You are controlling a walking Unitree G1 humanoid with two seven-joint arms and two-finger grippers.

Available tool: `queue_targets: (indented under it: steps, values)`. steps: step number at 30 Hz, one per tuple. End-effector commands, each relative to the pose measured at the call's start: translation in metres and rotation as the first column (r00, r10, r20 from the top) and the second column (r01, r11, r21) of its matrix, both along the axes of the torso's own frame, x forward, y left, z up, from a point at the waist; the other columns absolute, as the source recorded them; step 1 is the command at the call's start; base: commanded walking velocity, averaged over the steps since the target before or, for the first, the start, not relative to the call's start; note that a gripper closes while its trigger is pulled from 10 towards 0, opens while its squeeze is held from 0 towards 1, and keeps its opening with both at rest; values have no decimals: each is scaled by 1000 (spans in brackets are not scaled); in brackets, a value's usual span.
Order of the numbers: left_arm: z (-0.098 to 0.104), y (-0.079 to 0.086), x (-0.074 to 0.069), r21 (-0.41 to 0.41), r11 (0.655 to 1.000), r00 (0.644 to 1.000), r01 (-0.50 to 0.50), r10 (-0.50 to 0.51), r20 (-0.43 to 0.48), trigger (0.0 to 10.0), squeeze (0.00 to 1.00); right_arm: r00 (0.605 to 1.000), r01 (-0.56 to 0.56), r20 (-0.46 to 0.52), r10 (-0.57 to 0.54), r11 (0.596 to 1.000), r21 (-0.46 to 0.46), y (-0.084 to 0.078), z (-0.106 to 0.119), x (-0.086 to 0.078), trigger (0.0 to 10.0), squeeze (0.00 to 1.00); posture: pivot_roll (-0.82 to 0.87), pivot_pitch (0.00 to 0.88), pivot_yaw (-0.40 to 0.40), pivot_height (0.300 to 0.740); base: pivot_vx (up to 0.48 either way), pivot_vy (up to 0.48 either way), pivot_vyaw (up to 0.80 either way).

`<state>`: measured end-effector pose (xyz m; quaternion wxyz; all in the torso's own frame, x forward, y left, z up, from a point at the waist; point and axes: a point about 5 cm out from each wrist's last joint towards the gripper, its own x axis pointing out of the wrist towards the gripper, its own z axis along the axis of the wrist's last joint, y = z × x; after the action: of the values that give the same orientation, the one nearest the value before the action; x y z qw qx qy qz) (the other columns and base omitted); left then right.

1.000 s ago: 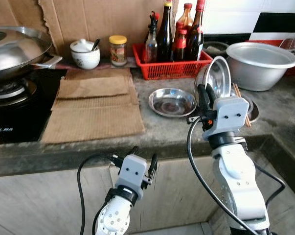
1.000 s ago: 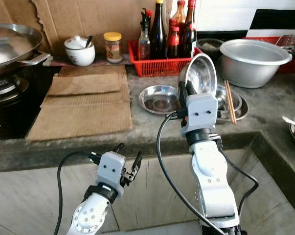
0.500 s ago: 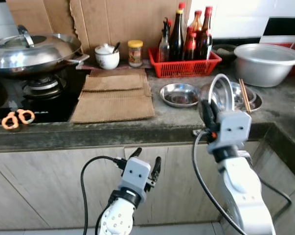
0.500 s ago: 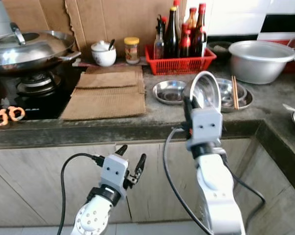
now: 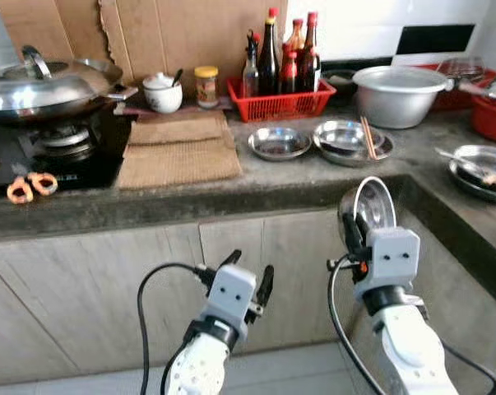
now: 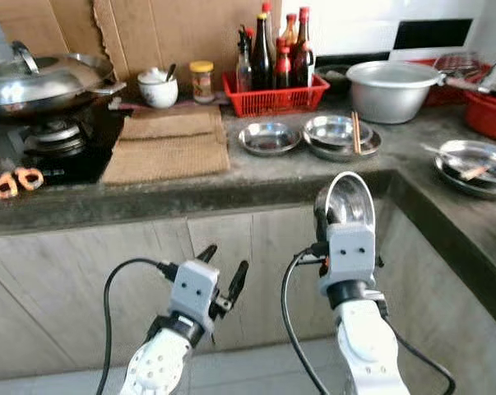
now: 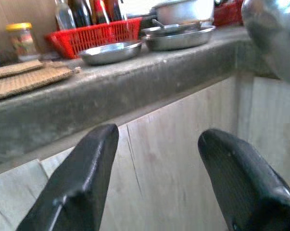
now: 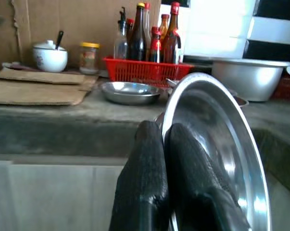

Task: Kitchen organization

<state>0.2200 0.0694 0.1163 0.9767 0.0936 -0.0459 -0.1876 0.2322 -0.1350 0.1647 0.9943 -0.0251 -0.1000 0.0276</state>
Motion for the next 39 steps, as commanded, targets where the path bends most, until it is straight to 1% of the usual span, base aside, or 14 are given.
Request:
queue_targets:
  steps: [1,6,20,30,39]
  values:
    - [3,0,1,-1,1000,1000,-4,4,10,10000,0,999,15,28,-15,1000,-3,-2,6,-1,0,0,176,0,-46,740,-281,0,0]
    - [2,0,1,-1,1000,1000,-4,4,8,10000,0,999,35,18,-35,999,-4,-5,4,-1,0,0,173,0,-41,740,-282,0,0]
    - [2,1,1,-1,1000,1000,-5,5,5,10000,0,999,33,10,-33,999,5,-3,2,-6,0,0,171,0,-37,740,-283,0,0]
    - [2,1,1,-3,1000,1000,-3,3,3,10000,0,999,38,14,-38,999,9,-3,4,-5,0,0,169,0,-37,740,-284,0,-754]
    - [2,1,2,-5,1000,1000,-3,3,4,10000,0,998,32,45,-32,999,2,-2,11,-2,0,0,171,0,-42,740,-285,0,-800]
